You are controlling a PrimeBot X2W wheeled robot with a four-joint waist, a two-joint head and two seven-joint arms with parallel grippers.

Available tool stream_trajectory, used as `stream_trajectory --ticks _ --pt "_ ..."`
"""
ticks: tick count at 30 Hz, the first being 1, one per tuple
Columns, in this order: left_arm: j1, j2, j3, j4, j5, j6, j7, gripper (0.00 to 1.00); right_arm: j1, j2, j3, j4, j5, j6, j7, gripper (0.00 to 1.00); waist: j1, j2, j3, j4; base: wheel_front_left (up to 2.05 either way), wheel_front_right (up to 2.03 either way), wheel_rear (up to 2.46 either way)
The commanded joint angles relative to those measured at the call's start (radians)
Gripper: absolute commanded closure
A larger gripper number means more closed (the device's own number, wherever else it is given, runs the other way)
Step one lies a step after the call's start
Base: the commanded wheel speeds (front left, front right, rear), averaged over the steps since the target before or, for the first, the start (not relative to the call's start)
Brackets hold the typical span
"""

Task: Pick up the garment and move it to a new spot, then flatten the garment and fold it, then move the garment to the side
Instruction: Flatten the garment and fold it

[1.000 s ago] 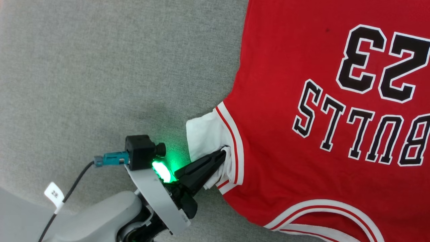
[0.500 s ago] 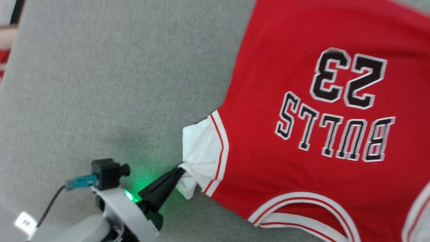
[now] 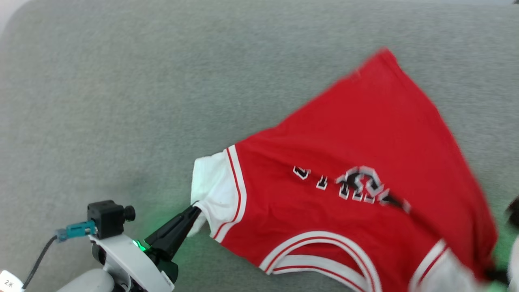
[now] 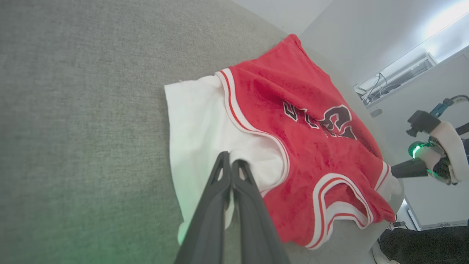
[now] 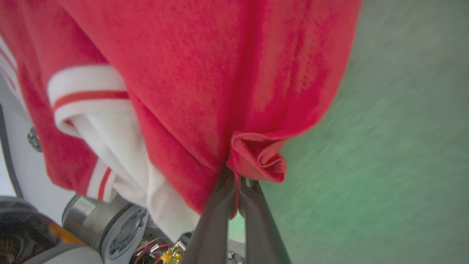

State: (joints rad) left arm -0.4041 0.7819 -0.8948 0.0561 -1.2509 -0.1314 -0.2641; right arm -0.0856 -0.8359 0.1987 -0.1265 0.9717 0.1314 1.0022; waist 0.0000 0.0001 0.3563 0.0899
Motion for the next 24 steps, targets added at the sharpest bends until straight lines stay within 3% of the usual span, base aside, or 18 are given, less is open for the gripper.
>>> stream_trajectory --ticks 1,5,9,10,11,12,24 --pt "0.012 0.0 0.007 -0.001 0.008 0.003 0.0 1.0 0.068 0.025 0.018 -0.02 -0.012 -0.002 0.01 1.0 0.0 -0.0001 -0.028 -0.042 0.0 0.0 0.0" --pt "0.007 -0.008 0.016 0.002 0.022 0.003 0.0 1.0 0.197 0.062 0.046 -0.097 -0.039 -0.002 0.02 1.0 0.0 -0.0001 -0.024 -0.053 0.0 0.0 0.0" --pt "0.004 -0.013 0.012 0.012 0.033 0.003 0.0 1.0 0.231 0.1 0.052 -0.137 -0.078 -0.002 0.003 1.0 0.0 -0.0001 -0.021 -0.065 0.0 0.0 0.0" --pt "0.001 -0.015 0.011 0.014 0.034 0.003 0.0 1.0 0.225 0.109 0.041 -0.142 -0.093 -0.002 -0.013 0.81 0.0 -0.0001 -0.02 -0.066 0.0 0.0 0.0" --pt "-0.001 -0.017 0.009 0.015 0.032 0.003 0.0 1.0 0.215 0.115 0.03 -0.149 -0.104 -0.002 -0.029 0.56 0.0 -0.0001 -0.019 -0.067 0.0 0.0 0.0" --pt "-0.005 -0.019 0.007 0.016 0.033 0.003 0.0 1.0 0.21 0.117 0.018 -0.159 -0.114 -0.002 -0.045 0.0 0.0 -0.0001 -0.019 -0.067 0.0 0.0 0.0" --pt "-0.004 -0.064 -0.008 0.009 0.046 0.003 0.0 1.0 0.185 0.05 -0.305 -0.321 -0.061 -0.001 -0.038 0.0 0.0 -0.0001 -0.03 -0.024 0.0 0.0 0.0"
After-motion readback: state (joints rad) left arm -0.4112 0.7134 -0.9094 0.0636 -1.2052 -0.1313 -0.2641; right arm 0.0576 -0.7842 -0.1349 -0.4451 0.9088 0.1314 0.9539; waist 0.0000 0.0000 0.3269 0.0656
